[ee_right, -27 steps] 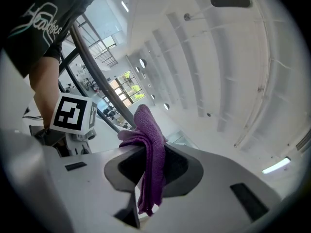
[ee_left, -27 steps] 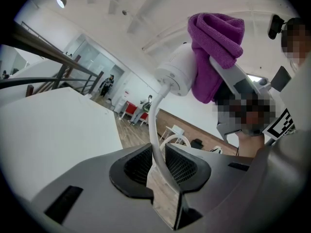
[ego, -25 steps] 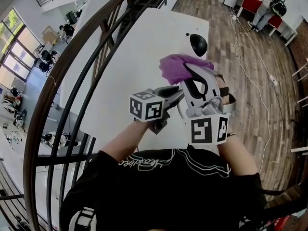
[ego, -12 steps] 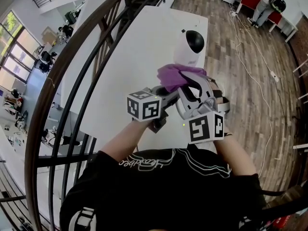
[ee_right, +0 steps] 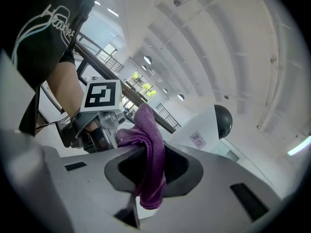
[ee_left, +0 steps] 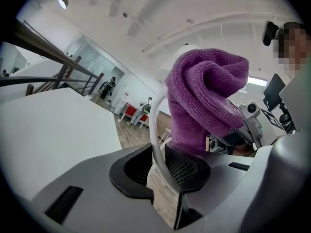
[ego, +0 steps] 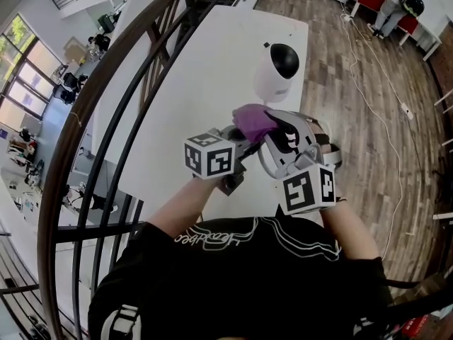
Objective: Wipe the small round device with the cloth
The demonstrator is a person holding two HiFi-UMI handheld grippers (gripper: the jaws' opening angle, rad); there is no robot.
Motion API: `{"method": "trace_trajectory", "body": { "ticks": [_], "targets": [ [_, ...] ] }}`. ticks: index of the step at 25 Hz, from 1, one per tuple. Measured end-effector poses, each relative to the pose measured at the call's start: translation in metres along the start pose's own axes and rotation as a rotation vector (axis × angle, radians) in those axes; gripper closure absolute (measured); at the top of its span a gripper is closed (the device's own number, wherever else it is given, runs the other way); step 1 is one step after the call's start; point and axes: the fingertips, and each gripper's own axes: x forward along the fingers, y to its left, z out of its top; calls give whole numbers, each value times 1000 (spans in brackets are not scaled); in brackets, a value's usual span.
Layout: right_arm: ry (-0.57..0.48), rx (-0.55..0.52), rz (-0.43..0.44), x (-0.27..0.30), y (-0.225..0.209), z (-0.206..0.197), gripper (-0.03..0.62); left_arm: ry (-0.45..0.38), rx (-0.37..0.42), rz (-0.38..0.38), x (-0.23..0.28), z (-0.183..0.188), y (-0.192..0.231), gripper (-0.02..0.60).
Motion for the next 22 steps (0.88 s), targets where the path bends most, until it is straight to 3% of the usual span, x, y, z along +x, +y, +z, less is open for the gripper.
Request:
{"method": "trace_trajectory", "body": {
  "ticks": [9, 16, 22],
  "targets": [
    [-103, -68, -75, -40, -38, 7, 528, -1, 10, 43, 4, 2, 0, 494],
    [-245, -190, -165, -69, -80, 22, 528, 14, 26, 120, 4, 0, 0, 495],
    [-329, -371, -136, -71, -82, 18, 528, 23, 38, 169, 1, -3, 3, 497]
  ]
}}
